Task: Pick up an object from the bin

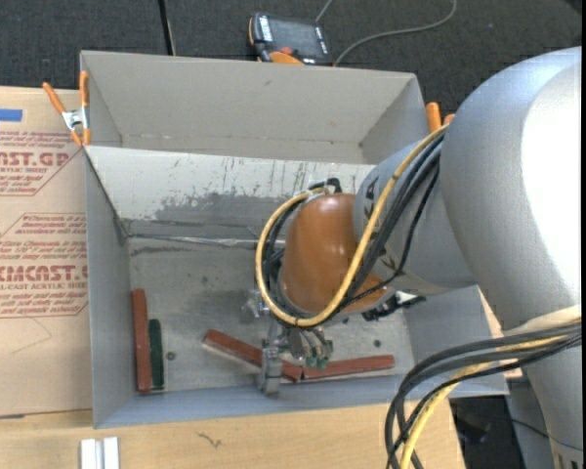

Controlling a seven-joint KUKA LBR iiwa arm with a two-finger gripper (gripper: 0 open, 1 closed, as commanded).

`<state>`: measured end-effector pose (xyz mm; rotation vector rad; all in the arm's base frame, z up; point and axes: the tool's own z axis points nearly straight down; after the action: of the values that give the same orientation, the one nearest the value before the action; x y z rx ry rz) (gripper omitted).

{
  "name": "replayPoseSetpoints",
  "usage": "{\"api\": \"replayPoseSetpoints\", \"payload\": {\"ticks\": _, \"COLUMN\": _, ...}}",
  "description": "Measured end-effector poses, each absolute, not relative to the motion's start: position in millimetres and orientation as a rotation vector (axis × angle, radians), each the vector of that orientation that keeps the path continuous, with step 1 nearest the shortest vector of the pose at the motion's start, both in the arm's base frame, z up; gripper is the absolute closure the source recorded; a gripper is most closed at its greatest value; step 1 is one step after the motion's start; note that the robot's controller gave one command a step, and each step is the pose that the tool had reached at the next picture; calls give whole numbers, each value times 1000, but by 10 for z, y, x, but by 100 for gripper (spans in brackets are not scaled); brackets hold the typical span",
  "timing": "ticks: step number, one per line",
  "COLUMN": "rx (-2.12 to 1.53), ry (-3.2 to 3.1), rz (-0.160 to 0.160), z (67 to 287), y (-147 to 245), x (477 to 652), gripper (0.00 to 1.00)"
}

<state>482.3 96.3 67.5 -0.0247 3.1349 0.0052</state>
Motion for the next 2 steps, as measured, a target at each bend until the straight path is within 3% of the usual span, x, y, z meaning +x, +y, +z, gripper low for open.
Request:
{"api": "replayPoseSetpoints", "payload": {"ticks": 1, "rx": -22, "ry": 3143, "rz": 2, "z": 697, "y": 940, "x": 4812, "gripper": 100}}
{"api": "replayPoseSetpoints", "payload": {"ticks": 2, "rx": -54, "ry": 3132, "rz": 2, "z": 1987, "y": 750, "x": 4907, "gripper": 100}}
